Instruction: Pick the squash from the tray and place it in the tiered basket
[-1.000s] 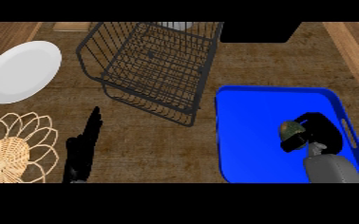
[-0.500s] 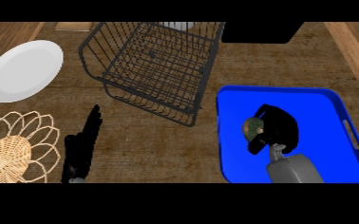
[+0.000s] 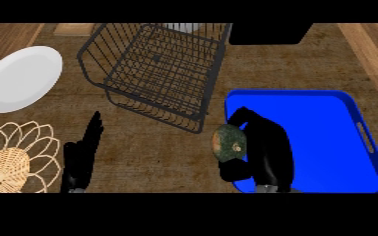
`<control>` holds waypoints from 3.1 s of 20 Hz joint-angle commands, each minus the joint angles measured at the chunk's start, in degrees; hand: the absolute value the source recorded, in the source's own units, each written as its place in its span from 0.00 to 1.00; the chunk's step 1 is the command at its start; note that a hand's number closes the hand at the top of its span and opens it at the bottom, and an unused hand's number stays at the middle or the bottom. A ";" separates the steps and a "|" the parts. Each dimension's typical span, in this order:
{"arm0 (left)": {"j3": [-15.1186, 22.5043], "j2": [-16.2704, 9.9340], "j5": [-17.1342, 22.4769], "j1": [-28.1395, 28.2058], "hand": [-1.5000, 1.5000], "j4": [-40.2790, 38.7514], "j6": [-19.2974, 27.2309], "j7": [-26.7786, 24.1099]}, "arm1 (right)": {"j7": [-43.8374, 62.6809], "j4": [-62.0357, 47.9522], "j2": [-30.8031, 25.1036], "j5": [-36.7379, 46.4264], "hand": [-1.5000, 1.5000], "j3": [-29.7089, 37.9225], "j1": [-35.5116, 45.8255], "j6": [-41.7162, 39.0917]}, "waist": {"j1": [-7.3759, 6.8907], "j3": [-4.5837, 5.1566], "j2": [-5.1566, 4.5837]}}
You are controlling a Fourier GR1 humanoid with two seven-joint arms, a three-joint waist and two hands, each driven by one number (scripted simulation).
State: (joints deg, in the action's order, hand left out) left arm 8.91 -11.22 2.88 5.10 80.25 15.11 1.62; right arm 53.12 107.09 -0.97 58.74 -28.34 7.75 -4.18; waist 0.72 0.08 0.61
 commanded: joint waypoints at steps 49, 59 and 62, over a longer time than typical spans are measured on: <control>0.75 3.51 -4.66 -1.16 0.50 0.70 -1.04 0.94 | 2.35 -48.42 0.97 -13.94 1.00 10.13 52.68 21.03 | -2.67 -0.07 -0.98; -1.34 2.40 -3.33 -2.14 0.50 -0.38 -2.62 0.26 | -8.94 -49.95 0.96 -33.47 0.00 15.07 52.44 38.36 | -3.30 -0.11 -1.11; -1.27 3.60 -3.58 -2.81 0.50 -1.84 -2.13 -0.54 | -13.41 -49.07 0.97 -38.27 0.00 14.54 51.92 42.33 | -2.70 -0.10 -1.01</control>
State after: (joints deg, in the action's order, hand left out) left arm 8.26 -7.54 -1.10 2.49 78.43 13.28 1.02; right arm 44.94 57.31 -0.13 26.06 -14.12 61.23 31.85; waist -2.43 0.03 -0.43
